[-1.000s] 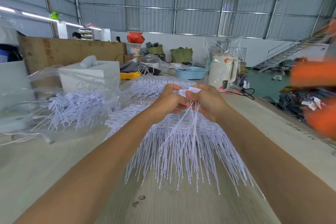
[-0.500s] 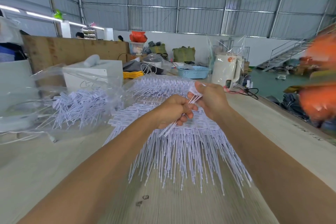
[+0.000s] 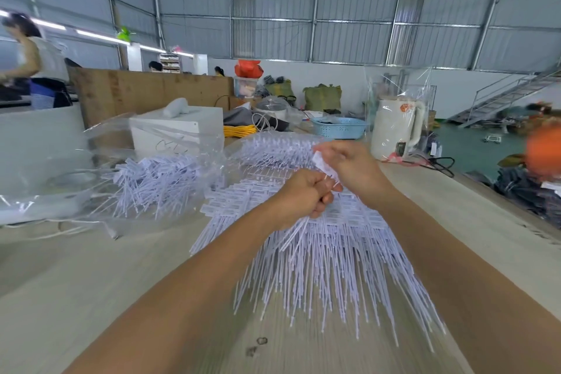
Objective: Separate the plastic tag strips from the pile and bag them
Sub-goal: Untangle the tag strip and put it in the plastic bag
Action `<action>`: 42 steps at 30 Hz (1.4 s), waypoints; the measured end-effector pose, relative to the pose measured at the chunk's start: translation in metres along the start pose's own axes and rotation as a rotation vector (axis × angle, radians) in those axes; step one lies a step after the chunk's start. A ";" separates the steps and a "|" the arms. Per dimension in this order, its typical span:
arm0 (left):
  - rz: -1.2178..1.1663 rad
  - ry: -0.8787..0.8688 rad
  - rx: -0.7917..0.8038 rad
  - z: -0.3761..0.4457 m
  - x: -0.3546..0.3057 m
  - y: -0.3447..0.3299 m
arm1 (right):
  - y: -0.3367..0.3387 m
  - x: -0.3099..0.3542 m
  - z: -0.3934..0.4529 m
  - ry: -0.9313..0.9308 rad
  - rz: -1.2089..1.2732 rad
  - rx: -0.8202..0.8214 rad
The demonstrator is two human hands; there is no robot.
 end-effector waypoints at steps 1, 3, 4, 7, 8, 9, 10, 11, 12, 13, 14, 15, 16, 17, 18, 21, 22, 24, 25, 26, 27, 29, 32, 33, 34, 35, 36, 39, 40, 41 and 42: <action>-0.001 0.005 -0.003 0.000 0.000 0.000 | -0.006 0.001 -0.002 0.026 -0.031 0.090; -0.002 0.010 -0.037 0.001 0.001 0.002 | -0.013 0.002 -0.005 0.008 -0.027 0.185; -0.004 0.011 -0.068 0.001 0.001 0.005 | -0.012 0.003 -0.004 0.009 -0.025 0.167; -0.001 -0.001 -0.117 0.001 -0.001 0.010 | -0.015 0.005 0.000 0.037 -0.091 0.172; 0.001 -0.008 -0.120 0.001 -0.001 0.011 | -0.018 0.003 0.000 0.033 -0.110 0.206; -0.001 -0.017 -0.124 0.000 -0.001 0.010 | -0.019 0.001 0.002 0.028 -0.104 0.212; -0.005 -0.027 -0.129 -0.002 -0.001 0.010 | -0.019 -0.001 0.003 0.022 -0.074 0.189; -0.005 -0.038 -0.133 -0.003 0.000 0.010 | -0.017 -0.002 0.005 0.007 -0.029 0.144; 0.001 -0.042 -0.133 -0.003 0.001 0.010 | -0.016 -0.004 0.007 -0.015 0.022 0.090; 0.012 -0.038 -0.132 -0.003 0.002 0.011 | -0.014 -0.006 0.010 -0.035 0.061 0.031; 0.024 -0.024 -0.134 -0.003 0.003 0.012 | -0.013 -0.008 0.012 -0.046 0.080 -0.023; 0.032 -0.003 -0.140 -0.003 0.004 0.013 | -0.012 -0.009 0.014 -0.052 0.083 -0.059; 0.037 0.018 -0.146 -0.004 0.006 0.015 | -0.013 -0.011 0.016 -0.056 0.080 -0.073; 0.039 0.032 -0.151 -0.004 0.006 0.016 | -0.014 -0.012 0.017 -0.062 0.080 -0.075; 0.039 0.040 -0.158 -0.005 0.006 0.017 | -0.016 -0.013 0.017 -0.067 0.088 -0.083; -0.001 0.029 -0.214 -0.008 0.002 0.021 | -0.021 -0.012 0.016 -0.071 0.140 -0.166; -0.020 0.025 -0.243 -0.010 0.001 0.023 | -0.025 -0.010 0.015 -0.066 0.153 -0.166; -0.048 0.026 -0.299 -0.016 0.000 0.030 | -0.040 -0.006 0.014 -0.077 0.157 -0.076; -0.060 0.027 -0.325 -0.020 0.001 0.034 | -0.049 -0.004 0.013 -0.096 0.164 -0.021; -0.073 0.030 -0.347 -0.025 0.003 0.039 | -0.058 -0.002 0.013 -0.119 0.184 0.018; -0.085 0.034 -0.364 -0.031 0.005 0.045 | -0.066 0.000 0.012 -0.137 0.198 0.029; -0.075 0.046 -0.389 -0.043 0.008 0.058 | -0.081 0.007 0.008 -0.145 0.190 0.008; 0.043 0.080 -0.427 -0.062 0.010 0.081 | -0.108 0.018 -0.002 -0.172 0.200 0.037; 0.084 0.089 -0.442 -0.068 0.010 0.089 | -0.117 0.021 -0.004 -0.171 0.203 0.057; 0.118 0.094 -0.459 -0.073 0.011 0.096 | -0.126 0.023 -0.006 -0.172 0.214 0.076; 0.141 0.097 -0.476 -0.078 0.012 0.104 | -0.134 0.025 -0.008 -0.170 0.222 0.088; 0.153 0.102 -0.494 -0.083 0.013 0.111 | -0.142 0.028 -0.009 -0.165 0.217 0.094; 0.148 0.121 -0.559 -0.098 0.019 0.131 | -0.166 0.035 -0.010 -0.133 0.198 0.117; 0.133 0.124 -0.581 -0.102 0.021 0.138 | -0.176 0.038 -0.009 -0.129 0.211 0.133; 0.114 0.124 -0.604 -0.107 0.024 0.146 | -0.187 0.040 -0.009 -0.131 0.218 0.152; 0.096 0.120 -0.632 -0.112 0.026 0.155 | -0.198 0.041 -0.009 -0.141 0.216 0.181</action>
Point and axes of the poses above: each hand's wrist, its own z-axis towards the middle knuckle, its own y-axis out of the back of the hand, x = y × z, the point moved 5 cm from there along z, towards the middle knuckle, and after that the axes turned 2 degrees about -z, right-handed, at the moved point
